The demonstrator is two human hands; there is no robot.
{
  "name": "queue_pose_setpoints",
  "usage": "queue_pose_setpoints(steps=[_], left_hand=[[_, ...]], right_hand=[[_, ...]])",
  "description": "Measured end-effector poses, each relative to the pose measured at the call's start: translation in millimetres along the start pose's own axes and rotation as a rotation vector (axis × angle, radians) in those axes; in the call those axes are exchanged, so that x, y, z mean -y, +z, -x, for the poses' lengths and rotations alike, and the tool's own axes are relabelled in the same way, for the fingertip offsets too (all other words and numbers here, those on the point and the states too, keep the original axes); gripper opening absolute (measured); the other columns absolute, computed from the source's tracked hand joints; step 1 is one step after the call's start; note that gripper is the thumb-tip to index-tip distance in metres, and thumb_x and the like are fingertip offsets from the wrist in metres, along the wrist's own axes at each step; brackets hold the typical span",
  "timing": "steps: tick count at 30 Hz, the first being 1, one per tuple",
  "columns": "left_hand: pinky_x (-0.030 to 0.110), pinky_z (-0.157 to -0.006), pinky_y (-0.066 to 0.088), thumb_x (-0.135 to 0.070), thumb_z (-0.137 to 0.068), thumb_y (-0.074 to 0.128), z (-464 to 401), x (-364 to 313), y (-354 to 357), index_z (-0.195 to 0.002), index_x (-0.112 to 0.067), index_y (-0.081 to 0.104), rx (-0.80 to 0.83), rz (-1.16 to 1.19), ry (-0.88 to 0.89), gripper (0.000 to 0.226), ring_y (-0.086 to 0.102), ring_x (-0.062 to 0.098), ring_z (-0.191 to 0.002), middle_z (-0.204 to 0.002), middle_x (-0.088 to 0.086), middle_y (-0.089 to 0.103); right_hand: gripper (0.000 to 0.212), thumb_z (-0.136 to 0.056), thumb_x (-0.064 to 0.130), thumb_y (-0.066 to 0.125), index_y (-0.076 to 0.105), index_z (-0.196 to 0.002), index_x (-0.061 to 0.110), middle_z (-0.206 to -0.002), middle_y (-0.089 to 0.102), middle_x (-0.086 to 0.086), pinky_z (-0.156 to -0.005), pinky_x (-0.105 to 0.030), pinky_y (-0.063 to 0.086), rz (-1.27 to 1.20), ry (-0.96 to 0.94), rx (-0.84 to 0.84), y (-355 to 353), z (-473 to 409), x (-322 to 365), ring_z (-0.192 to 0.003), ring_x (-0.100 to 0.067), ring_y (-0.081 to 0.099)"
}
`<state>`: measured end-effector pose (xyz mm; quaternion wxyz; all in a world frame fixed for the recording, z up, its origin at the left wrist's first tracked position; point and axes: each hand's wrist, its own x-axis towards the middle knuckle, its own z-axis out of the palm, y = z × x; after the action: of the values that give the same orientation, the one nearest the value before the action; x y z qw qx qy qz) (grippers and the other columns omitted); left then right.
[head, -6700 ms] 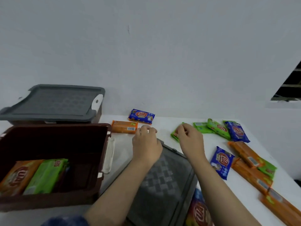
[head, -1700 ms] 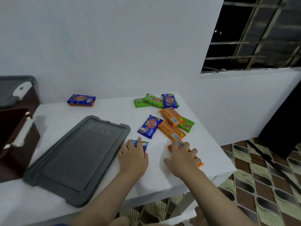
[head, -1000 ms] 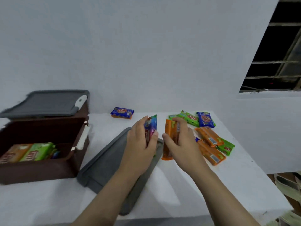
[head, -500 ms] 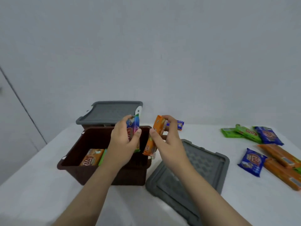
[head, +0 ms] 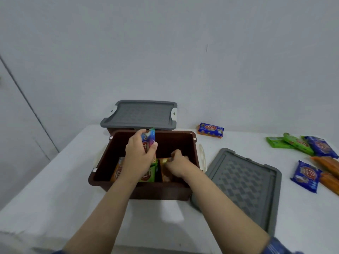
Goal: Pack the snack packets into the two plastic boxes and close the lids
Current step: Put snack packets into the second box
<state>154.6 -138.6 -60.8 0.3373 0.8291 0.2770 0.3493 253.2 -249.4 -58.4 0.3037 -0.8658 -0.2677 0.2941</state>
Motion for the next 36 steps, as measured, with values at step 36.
queue_pose_setpoints(steps=[36], left_hand=[[0.042,-0.115,0.022,-0.028,-0.093,0.045,49,2,-1,-0.137,-0.02,0.045,0.206,-0.452,-0.026,0.044,0.027,0.023,-0.137,-0.144,0.002,0.039]], right_hand=[[0.046,-0.104,0.032,0.03,0.044,-0.14,0.008,-0.149,0.032,-0.021,-0.115,-0.042,0.025,0.004,-0.068,-0.143,23,21,-3,-0.135,-0.039,0.034]])
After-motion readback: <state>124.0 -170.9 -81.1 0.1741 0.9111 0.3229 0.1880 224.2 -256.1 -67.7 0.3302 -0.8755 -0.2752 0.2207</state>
